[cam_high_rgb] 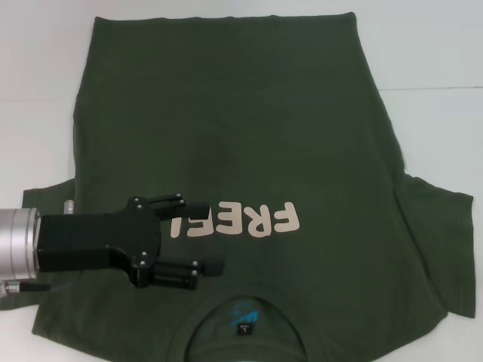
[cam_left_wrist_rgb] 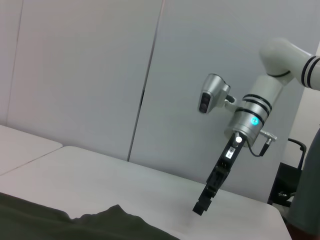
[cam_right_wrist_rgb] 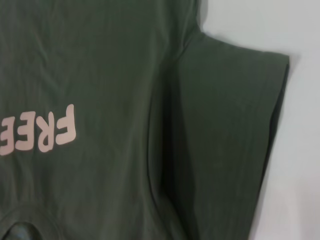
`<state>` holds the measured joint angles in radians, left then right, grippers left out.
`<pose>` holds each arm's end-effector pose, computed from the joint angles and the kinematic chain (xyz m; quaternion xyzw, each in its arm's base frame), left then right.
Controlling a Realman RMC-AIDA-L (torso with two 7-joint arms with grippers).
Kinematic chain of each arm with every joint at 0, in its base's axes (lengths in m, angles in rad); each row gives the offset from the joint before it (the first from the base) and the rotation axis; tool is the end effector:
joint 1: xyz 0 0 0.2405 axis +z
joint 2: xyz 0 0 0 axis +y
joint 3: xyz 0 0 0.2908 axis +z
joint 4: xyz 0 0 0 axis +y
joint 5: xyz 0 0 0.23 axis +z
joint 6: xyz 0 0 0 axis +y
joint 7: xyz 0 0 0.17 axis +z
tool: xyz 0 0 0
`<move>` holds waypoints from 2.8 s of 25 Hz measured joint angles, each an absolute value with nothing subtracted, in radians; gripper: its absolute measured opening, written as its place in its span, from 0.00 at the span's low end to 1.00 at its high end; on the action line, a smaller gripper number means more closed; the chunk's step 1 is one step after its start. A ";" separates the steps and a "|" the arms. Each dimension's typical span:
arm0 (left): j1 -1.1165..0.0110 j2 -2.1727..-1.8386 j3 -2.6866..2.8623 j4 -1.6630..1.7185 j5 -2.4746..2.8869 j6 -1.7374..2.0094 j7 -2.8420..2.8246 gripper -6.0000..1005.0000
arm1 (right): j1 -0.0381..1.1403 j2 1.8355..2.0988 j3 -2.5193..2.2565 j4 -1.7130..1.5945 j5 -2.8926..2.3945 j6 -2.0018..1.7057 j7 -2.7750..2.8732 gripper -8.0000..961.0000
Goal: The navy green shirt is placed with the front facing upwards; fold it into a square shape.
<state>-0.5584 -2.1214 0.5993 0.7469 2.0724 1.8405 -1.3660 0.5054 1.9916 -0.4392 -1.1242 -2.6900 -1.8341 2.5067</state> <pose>-0.2526 0.3427 -0.0320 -0.9467 -0.1465 -0.2851 0.0325 0.3726 0.3307 0.0924 -0.7097 0.6835 0.0123 0.1704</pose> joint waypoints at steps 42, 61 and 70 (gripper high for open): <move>-0.557 -2.121 0.618 0.747 2.075 1.830 -1.362 0.91 | 0.599 1.909 -0.540 -0.831 -2.719 -1.685 2.534 0.95; -0.554 -2.121 0.617 0.749 2.075 1.829 -1.361 0.91 | 0.617 1.916 -0.556 -0.797 -2.717 -1.653 2.533 0.95; -0.554 -2.121 0.617 0.748 2.075 1.827 -1.361 0.90 | 0.618 1.916 -0.555 -0.776 -2.717 -1.645 2.531 0.95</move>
